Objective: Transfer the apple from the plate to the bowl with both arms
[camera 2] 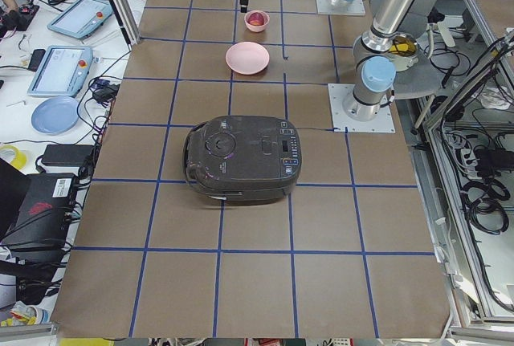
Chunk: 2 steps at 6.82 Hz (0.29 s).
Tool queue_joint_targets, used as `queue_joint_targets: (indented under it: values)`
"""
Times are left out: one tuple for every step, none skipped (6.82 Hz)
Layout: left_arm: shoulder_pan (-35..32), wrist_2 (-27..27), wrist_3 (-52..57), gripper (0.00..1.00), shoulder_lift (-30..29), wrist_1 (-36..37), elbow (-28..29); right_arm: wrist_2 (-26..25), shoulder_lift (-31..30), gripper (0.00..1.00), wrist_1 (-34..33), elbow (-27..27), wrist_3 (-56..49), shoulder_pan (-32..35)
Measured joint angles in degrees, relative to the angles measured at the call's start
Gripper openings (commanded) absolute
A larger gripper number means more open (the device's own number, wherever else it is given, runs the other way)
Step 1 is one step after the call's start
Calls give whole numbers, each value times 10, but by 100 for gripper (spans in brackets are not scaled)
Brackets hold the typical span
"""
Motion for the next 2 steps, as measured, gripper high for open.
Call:
queue_joint_targets:
  values:
    - [0, 0, 1, 100, 2, 1, -3, 0, 0, 100, -1, 0, 0, 0]
    - [0, 0, 1, 100, 3, 2, -4, 0, 0, 100, -1, 0, 0, 0]
